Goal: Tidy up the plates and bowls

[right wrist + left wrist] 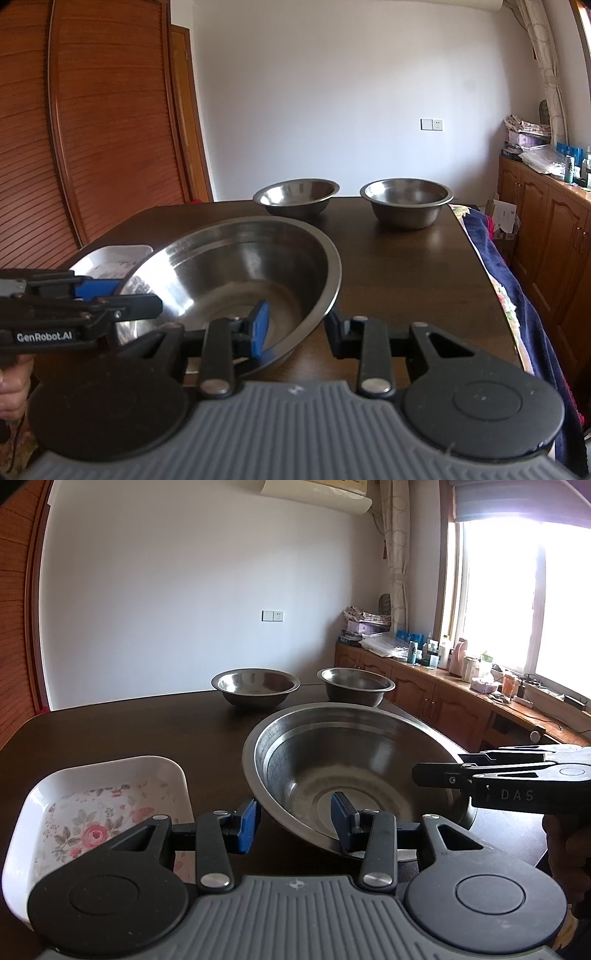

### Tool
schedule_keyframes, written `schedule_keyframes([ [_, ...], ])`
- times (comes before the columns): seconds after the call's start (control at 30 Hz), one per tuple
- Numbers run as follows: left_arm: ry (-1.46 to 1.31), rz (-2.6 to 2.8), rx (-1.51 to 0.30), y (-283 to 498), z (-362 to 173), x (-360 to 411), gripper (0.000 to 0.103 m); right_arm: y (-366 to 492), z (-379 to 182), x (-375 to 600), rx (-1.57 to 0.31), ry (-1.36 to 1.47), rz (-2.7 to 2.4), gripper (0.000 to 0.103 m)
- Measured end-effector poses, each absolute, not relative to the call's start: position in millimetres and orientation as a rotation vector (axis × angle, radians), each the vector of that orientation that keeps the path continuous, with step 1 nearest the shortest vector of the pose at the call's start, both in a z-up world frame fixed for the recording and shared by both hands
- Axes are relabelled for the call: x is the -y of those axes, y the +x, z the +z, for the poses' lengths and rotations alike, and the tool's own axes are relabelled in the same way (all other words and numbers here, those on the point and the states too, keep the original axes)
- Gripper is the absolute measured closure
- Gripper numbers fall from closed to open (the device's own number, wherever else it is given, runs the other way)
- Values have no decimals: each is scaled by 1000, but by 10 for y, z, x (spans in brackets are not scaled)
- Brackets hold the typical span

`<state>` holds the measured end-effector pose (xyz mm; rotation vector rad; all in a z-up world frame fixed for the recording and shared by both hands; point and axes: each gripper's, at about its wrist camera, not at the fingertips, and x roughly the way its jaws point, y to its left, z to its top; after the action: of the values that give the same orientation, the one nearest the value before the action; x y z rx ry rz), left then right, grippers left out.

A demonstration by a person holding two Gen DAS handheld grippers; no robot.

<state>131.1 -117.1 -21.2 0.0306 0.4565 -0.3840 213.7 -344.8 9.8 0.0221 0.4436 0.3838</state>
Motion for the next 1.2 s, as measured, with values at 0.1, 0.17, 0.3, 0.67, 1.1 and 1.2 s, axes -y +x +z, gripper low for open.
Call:
schedule_keyframes([
  [0.1,32,-385,-454,1308,-219,1168,31,2127,98,3453,-444,24,385,67],
  [0.17,29,-386,-456,1311,-227,1158,30,2126,96,3458,-444,25,385,67],
  [0.3,28,-379,-455,1317,-239,1131,28,2123,99,3465,-440,31,382,66],
  [0.67,36,-366,-429,1234,-203,1104,19,2097,145,3518,-413,16,343,46],
  [1.1,26,-341,-370,1155,-9,943,6,2045,328,3612,-354,11,323,45],
  [1.2,31,-339,-355,1172,64,923,1,2046,375,3614,-345,8,325,45],
])
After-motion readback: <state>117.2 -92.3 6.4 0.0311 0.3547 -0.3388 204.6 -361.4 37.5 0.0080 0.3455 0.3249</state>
